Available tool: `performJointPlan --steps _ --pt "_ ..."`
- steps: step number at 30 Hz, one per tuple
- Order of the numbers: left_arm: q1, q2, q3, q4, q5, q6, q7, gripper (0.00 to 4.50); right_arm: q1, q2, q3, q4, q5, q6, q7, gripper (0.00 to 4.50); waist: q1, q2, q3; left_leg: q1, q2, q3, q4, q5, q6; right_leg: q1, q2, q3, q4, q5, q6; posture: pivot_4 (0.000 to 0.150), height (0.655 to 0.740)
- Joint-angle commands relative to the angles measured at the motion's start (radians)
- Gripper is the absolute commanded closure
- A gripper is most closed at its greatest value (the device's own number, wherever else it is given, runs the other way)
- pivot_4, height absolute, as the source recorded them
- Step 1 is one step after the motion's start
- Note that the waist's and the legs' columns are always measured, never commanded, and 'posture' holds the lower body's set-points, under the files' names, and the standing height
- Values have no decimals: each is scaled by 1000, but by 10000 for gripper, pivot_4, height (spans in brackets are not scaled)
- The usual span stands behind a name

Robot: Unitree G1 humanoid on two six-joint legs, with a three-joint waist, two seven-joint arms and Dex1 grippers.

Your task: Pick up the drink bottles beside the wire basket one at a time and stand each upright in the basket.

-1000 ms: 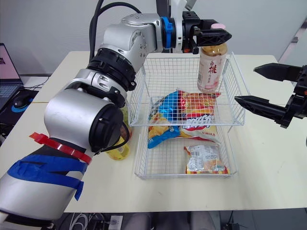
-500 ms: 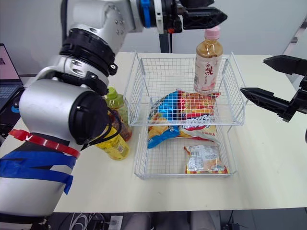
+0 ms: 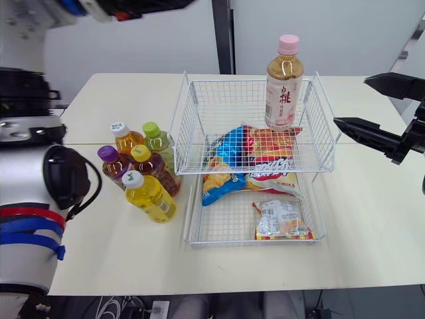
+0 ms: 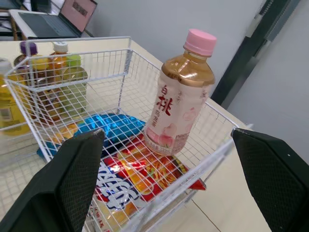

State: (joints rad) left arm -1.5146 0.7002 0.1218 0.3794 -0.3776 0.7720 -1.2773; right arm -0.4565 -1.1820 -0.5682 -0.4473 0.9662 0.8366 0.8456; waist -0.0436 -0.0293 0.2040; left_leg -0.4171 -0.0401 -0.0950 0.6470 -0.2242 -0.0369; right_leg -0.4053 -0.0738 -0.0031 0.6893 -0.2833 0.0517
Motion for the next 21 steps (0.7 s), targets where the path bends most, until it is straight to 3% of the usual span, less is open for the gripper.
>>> performJointPlan --steps 1,8,12,17,21 --pt "61 124 55 -107 -15 41 42 286 -77 5 68 16 16 -69 69 0 -7 0 0 1 0 0 0 0 0 0 1 0 0 0 0 1500 7400" --pt "330 349 236 -258 -70 172 149 286 -278 103 313 52 55 -54 164 0 -15 0 0 1 1 -1 1 0 0 0 1 0 2 1 -1 1500 7400" --pt "634 456 468 -345 -101 299 168 286 -375 188 432 88 2 -63 187 0 -23 0 0 2 2 -1 0 0 0 -1 2 2 3 1 -1 1500 7400" --pt "993 442 774 -503 -137 420 167 286 -445 248 528 160 -85 -88 250 0 -14 -1 -1 1 2 -1 1 0 0 -2 2 2 2 1 -2 1500 7400" --pt "1210 364 899 -634 -182 461 175 286 -466 280 560 177 -101 -85 306 0 6 -1 -1 2 2 -2 1 0 0 -1 1 1 1 1 -2 1500 7400"
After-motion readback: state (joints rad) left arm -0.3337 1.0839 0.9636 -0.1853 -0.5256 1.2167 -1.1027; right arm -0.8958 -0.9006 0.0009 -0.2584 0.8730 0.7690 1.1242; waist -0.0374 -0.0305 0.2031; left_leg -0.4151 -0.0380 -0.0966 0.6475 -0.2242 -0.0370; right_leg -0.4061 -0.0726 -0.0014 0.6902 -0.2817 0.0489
